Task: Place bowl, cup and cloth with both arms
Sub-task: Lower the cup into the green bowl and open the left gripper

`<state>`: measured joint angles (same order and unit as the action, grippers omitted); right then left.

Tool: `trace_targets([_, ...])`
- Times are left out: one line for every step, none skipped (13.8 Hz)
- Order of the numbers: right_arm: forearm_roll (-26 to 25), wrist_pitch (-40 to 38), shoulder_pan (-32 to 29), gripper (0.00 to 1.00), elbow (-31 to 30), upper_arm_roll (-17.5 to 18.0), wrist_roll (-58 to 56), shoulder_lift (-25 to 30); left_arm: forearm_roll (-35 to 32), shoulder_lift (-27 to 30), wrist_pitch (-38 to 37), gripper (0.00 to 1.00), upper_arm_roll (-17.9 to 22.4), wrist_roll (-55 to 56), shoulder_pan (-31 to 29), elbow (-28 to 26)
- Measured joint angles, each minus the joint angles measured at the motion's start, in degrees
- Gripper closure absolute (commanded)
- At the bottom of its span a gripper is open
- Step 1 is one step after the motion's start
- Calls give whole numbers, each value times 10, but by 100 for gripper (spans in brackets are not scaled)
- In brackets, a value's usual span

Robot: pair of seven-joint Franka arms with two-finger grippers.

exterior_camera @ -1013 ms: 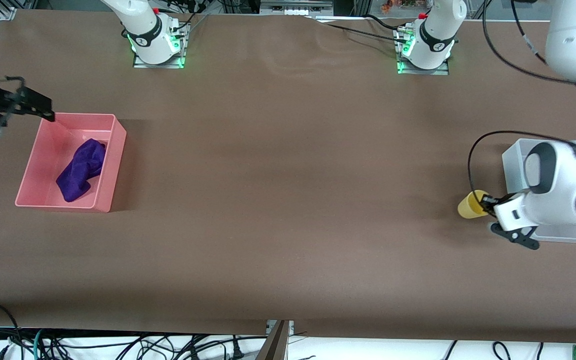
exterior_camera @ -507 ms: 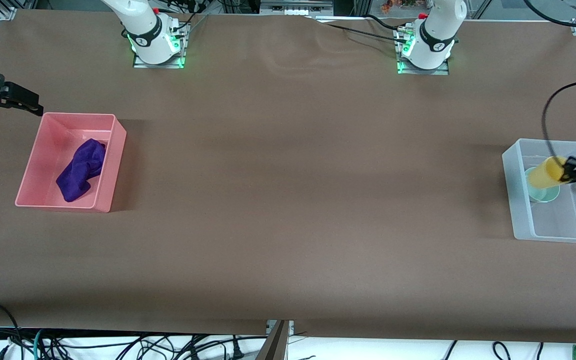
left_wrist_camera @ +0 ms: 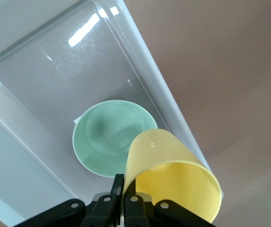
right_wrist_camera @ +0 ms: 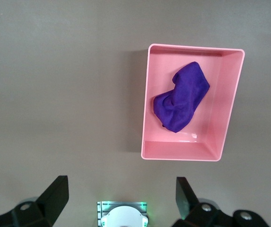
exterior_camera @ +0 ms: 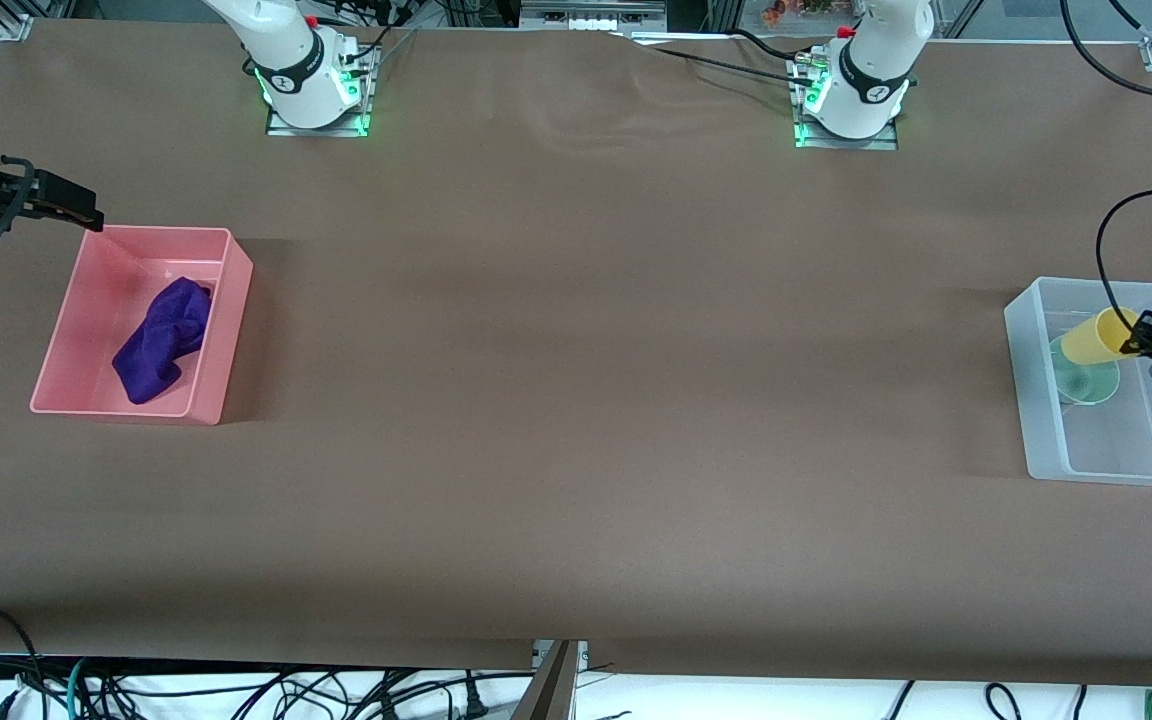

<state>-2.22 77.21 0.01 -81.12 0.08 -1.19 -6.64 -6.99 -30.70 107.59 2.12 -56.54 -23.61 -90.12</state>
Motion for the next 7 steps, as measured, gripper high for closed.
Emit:
trace_targets([0, 0, 0, 0, 0, 0, 0, -1, 0, -4, 12, 100, 0, -6, -2, 0])
trace_targets([0, 0, 0, 0, 0, 0, 0, -2, 0, -6, 18, 91, 0, -10, -4, 0])
trace_targets([0, 0, 0, 0, 0, 0, 0, -3, 0, -9, 20, 38, 0, -13, -7, 0])
trace_targets([0, 1, 0, 0, 0, 0, 0, -3, 0, -12, 24, 0, 0, -15, -10, 0])
trace_targets([0, 1, 0, 0, 0, 0, 0, -3, 0, -14, 28, 0, 0, -15, -12, 0])
trace_targets([0, 1, 0, 0, 0, 0, 0, -3, 0, -14, 29, 0, 0, -16, -13, 0])
trace_targets([0, 1, 0, 0, 0, 0, 0, -3, 0, -14, 29, 0, -1, -16, -12, 1])
